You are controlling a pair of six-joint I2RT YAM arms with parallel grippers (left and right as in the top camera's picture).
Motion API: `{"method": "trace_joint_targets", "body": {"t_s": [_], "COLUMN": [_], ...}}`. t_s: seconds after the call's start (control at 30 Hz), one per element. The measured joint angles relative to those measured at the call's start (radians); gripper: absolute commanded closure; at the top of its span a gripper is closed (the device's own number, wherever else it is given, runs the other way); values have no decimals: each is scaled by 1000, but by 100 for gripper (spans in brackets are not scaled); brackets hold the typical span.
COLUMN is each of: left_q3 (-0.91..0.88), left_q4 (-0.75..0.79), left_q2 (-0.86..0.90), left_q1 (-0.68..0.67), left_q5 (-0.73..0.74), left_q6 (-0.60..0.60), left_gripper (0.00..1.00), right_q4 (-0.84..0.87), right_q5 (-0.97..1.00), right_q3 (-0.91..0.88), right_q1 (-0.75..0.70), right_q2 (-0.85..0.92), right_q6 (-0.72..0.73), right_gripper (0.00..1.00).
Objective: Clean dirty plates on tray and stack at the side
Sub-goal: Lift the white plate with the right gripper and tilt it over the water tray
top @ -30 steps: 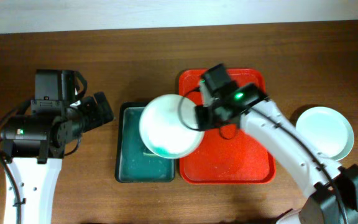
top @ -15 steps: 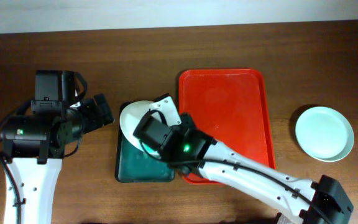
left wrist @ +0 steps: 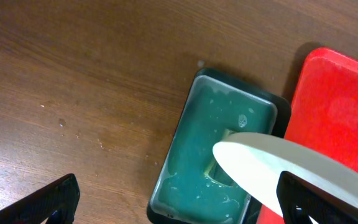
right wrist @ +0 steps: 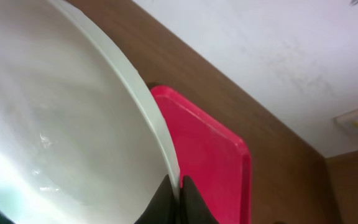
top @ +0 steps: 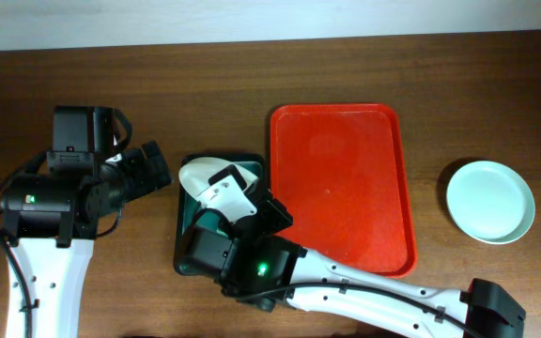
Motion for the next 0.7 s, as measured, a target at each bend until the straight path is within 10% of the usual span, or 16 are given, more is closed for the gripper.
{"method": "trace_joint_targets", "body": {"t_s": [0.7], "left_q3": [0], "left_q4": [0], "left_q2": [0], "left_q1": [0], "left_q5": [0], "left_q6": [0], "left_gripper": [1], "right_q4": [-7], "right_q5": [50], "right_q3": [0], "right_q1": [10], "right_q2": [0], "right_q6": [-13], "right_gripper": [96]}}
